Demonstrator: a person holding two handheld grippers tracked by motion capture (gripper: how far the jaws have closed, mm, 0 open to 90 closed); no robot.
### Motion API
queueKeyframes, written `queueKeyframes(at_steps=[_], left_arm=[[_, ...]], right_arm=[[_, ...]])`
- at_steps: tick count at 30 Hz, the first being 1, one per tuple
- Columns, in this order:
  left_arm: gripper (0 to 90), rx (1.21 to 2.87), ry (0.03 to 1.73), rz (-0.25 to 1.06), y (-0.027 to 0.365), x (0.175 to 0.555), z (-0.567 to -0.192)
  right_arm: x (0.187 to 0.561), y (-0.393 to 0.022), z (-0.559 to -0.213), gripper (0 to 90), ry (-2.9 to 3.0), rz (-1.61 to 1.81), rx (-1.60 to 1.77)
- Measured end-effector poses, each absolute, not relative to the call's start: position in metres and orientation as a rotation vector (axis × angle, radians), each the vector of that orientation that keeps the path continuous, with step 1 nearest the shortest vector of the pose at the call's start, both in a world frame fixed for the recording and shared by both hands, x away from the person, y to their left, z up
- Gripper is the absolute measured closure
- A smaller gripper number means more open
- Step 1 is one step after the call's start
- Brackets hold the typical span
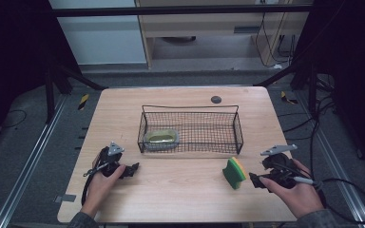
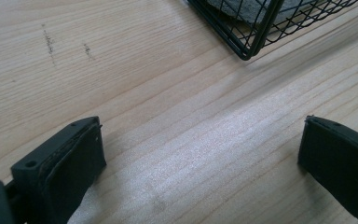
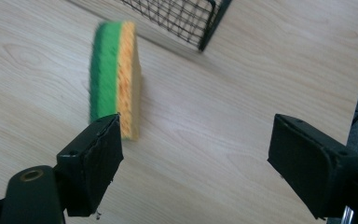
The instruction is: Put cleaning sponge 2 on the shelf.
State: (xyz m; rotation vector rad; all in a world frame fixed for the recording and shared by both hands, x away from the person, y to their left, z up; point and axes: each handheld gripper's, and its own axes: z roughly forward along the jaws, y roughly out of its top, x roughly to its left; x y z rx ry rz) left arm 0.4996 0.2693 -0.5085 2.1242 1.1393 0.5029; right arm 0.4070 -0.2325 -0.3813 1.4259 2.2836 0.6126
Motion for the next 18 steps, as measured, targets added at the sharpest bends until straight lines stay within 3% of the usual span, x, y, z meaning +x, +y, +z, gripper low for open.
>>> queueKeyframes(at_steps=[8,18], left_arm=[[0.0,2.124,1.14,0.503,0.269,0.5,-0.509],[0.0,2.123,1.141,0.503,0.269,0.5,-0.509]], right_arm=[[0.422,-0.207,-0.366,17.8,2.36,0.605,1.383],[0.447,-0.181,-0.384,24.4,2.44,0.531,1.429]])
